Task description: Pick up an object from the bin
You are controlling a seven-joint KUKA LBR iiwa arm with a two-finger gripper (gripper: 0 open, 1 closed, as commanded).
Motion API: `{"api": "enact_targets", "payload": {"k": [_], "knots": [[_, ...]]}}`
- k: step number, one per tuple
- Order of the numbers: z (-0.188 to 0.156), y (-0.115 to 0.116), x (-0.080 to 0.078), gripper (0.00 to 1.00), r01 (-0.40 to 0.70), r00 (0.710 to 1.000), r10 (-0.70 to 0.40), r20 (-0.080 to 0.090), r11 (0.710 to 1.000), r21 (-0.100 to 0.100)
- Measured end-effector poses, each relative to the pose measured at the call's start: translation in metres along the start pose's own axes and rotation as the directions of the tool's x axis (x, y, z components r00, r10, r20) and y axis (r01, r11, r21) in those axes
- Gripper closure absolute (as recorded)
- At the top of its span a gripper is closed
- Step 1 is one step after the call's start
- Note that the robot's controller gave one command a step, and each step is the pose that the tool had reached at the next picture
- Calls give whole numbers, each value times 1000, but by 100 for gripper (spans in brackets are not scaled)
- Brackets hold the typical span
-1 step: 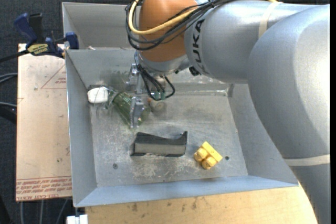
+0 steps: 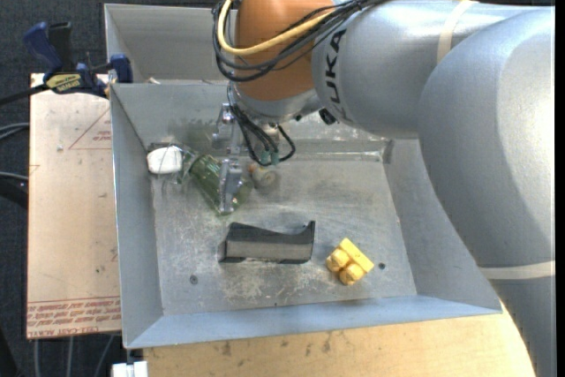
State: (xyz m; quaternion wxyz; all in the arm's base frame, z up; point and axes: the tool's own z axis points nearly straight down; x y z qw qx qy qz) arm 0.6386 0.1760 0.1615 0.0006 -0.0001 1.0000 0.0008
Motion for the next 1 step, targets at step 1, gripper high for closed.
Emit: {"api": "enact_targets", "payload": {"k": [1], "knots": [[47, -12, 21, 0, -99, 995, 99, 8, 995, -3]]}}
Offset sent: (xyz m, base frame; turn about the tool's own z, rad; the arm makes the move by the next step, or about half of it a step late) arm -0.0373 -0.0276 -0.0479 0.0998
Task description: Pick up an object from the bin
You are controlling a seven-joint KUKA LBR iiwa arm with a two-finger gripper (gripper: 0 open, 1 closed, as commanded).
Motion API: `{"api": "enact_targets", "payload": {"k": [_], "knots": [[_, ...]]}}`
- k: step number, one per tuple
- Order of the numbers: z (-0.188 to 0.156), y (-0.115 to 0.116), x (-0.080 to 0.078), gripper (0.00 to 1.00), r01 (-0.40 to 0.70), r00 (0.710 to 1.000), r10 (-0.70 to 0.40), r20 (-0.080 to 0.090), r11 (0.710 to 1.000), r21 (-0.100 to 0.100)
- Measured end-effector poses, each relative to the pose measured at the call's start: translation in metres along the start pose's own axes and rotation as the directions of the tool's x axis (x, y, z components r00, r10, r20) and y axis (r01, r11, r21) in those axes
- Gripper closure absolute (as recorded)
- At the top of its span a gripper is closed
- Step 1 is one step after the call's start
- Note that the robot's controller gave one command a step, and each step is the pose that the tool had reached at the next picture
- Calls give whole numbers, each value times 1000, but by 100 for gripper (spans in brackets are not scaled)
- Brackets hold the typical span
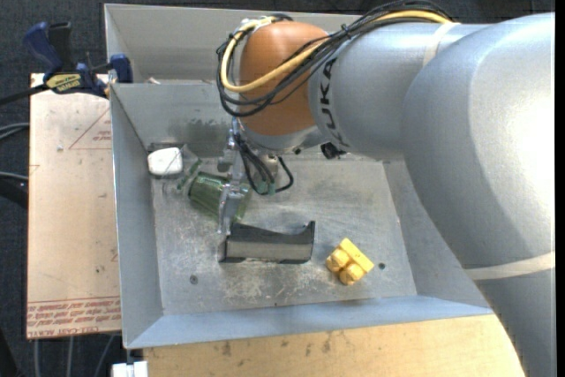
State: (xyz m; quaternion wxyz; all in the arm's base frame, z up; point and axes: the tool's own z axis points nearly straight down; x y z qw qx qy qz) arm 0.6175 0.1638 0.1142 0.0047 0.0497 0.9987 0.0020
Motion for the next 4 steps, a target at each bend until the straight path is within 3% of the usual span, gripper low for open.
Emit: {"api": "enact_targets", "payload": {"k": [1, 2, 3, 4], "knots": [[16, -8, 11, 0, -12, 1000, 12, -9, 1000, 0], [1, -19, -5, 0, -114, 993, 114, -6, 994, 3], [41, -15, 4, 0, -103, 995, 103, 3, 995, -3], [38, 2, 1, 100, -239, 971, 239, 4, 971, 0]]}}
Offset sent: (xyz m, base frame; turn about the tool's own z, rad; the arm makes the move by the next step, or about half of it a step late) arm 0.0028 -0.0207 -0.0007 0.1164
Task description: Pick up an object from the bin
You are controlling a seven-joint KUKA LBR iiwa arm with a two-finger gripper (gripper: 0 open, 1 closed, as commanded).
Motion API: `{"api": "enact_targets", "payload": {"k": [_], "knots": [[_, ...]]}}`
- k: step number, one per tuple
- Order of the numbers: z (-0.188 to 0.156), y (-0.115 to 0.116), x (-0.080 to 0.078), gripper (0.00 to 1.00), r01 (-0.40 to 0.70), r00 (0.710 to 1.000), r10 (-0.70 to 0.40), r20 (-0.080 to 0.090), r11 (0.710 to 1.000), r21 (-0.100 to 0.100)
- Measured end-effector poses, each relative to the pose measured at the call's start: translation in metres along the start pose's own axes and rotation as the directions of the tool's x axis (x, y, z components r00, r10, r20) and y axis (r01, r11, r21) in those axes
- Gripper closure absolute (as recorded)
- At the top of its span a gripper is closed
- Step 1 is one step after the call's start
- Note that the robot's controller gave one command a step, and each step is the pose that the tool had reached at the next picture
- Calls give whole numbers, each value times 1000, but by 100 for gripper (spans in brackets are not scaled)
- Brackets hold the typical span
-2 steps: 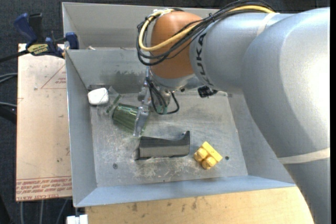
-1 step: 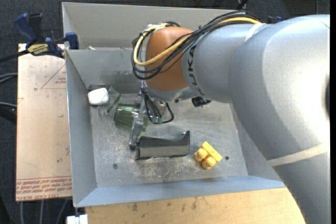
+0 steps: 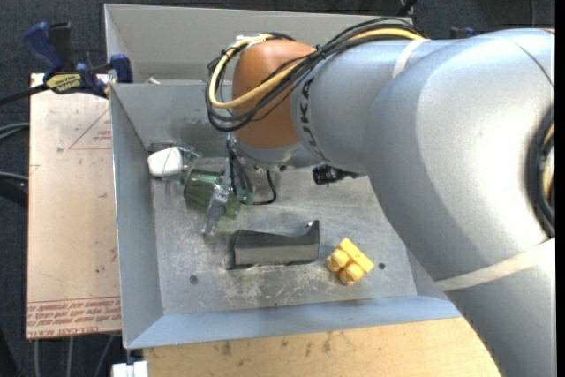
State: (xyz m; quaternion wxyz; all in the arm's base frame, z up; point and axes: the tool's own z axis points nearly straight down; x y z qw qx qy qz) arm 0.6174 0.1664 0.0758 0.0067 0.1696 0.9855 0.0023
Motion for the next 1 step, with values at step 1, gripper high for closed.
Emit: {"api": "enact_targets", "payload": {"k": [1], "knots": [[0, 0, 0, 100, 0, 1000, 0, 0, 1000, 0]]}}
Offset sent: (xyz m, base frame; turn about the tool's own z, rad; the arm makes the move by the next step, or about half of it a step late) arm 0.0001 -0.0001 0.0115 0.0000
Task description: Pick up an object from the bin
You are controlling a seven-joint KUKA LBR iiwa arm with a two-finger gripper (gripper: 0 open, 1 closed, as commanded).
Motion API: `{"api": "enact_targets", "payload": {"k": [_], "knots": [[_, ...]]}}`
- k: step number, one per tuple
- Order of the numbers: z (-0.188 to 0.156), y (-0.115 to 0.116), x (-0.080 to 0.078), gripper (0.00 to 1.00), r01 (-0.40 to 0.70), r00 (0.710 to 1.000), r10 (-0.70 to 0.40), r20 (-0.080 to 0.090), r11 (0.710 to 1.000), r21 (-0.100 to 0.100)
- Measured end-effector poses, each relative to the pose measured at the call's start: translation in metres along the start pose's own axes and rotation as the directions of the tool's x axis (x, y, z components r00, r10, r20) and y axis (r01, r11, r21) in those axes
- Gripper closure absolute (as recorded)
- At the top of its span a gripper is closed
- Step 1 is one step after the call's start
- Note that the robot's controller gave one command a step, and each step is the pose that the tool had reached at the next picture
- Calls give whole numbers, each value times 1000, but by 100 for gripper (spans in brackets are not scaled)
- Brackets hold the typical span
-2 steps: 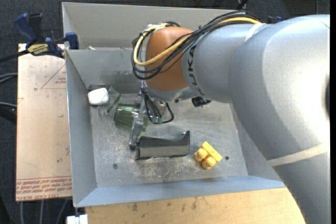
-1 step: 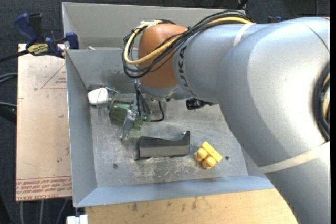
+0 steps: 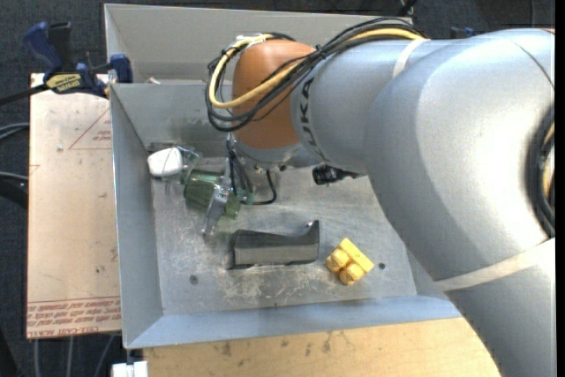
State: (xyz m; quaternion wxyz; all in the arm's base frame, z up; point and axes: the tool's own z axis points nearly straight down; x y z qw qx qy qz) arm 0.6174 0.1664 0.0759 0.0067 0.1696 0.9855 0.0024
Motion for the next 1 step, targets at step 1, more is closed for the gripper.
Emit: {"api": "enact_targets", "payload": {"k": [1], "knots": [[-2, 0, 0, 100, 0, 1000, 0, -1, 1000, 1]]}}
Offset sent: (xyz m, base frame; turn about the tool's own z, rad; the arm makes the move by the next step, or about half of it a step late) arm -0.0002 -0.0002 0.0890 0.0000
